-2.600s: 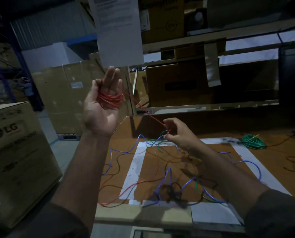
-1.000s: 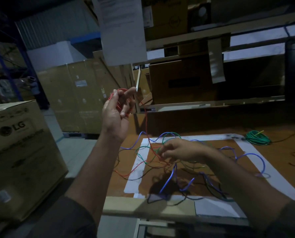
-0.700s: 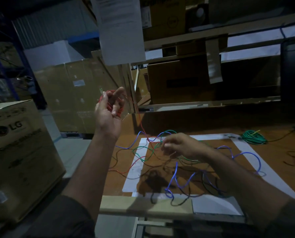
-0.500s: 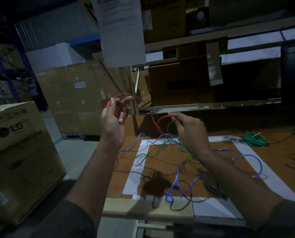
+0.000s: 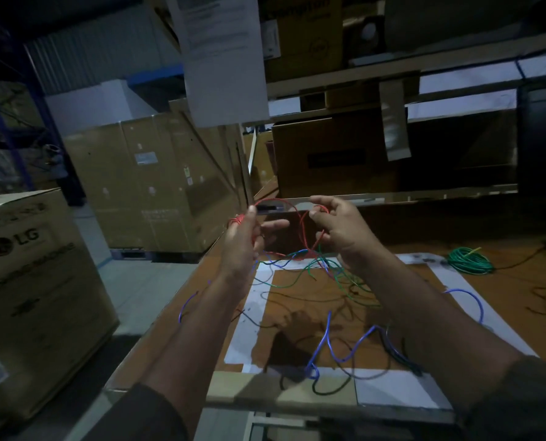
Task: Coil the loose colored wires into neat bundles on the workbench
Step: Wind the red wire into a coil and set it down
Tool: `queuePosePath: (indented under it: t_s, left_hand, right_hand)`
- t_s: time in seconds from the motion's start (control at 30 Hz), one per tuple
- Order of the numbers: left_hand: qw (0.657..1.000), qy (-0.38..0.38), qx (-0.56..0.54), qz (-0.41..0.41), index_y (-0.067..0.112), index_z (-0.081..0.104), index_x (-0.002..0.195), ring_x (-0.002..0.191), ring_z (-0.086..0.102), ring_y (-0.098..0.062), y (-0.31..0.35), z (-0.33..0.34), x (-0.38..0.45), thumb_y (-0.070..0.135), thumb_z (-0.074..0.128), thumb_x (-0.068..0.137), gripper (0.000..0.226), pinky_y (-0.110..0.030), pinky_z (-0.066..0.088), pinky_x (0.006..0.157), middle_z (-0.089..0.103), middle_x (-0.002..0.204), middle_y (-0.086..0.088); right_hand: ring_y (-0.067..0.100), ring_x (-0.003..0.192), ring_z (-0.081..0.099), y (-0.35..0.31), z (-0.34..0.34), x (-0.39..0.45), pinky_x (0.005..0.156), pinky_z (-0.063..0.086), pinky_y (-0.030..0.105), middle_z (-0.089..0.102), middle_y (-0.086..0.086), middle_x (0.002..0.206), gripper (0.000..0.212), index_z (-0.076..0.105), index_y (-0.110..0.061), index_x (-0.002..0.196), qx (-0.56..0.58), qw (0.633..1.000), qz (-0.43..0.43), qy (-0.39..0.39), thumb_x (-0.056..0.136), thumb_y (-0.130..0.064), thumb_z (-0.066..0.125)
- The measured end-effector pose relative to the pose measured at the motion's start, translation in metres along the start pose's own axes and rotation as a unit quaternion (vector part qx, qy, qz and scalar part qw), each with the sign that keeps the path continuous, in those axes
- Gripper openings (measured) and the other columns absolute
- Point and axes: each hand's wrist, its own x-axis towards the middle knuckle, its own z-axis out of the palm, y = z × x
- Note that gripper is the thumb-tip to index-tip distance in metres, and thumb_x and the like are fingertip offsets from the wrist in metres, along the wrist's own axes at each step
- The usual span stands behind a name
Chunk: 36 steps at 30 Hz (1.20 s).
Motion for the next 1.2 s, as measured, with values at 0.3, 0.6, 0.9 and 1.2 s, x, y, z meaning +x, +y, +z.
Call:
queuePosePath:
  t_s: [0.3, 0.6, 0.9, 1.2]
  left_hand:
    - [0.988, -0.104, 0.109, 0.017, 0.03, 0.071, 0.066, 0.09, 0.074, -0.027, -0.004, 0.01, -0.005, -0.002, 0.076, 0.085, 0.037, -0.04, 0.058, 0.089, 0.076, 0.088, -0.015]
    - [0.994, 0.026, -0.077, -0.07, 0.013, 0.076, 0.084, 0.07, 0.066, -0.007, 0.001, 0.008, 0.018, 0.01, 0.074, 0.091, 0.008, -0.033, 0.059, 0.08, 0.076, 0.1, -0.007]
    - [0.992, 0.034, -0.099, -0.074, -0.008, 0.063, 0.128, 0.049, 0.059, 0.004, 0.004, 0.012, 0.025, 0.016, 0.072, 0.093, 0.043, -0.024, 0.047, 0.072, 0.073, 0.072, 0.008]
    - [0.984, -0.051, 0.171, -0.013, -0.007, 0.072, 0.101, 0.09, 0.078, -0.025, -0.022, -0.009, 0.017, 0.013, 0.087, 0.079, 0.033, -0.036, 0.062, 0.086, 0.08, 0.094, -0.013]
  right_hand:
    - [0.005, 0.065, 0.062, -0.005, 0.003, 0.003, 0.054, 0.051, 0.013, 0.063, 0.005, 0.089, 0.025, 0.06, -0.003, 0.122, 0.275, 0.96, 0.046, 0.029, 0.099, -0.013, 0.064]
    - [0.015, 0.082, 0.071, 0.035, 0.011, -0.029, 0.068, 0.061, 0.03, 0.072, 0.01, 0.099, 0.023, 0.066, -0.009, 0.111, -0.137, 0.988, -0.048, -0.056, 0.09, -0.003, 0.072]
    - [0.022, 0.086, 0.07, 0.04, 0.024, -0.027, 0.067, 0.06, 0.025, 0.07, 0.01, 0.099, 0.008, 0.069, -0.014, 0.104, -0.27, 0.957, -0.073, -0.081, 0.098, -0.019, 0.066]
    - [0.027, 0.071, 0.076, 0.017, 0.008, -0.019, 0.066, 0.064, 0.045, 0.07, 0.019, 0.093, 0.02, 0.047, -0.009, 0.109, -0.115, 0.988, -0.085, 0.056, 0.11, -0.027, 0.038]
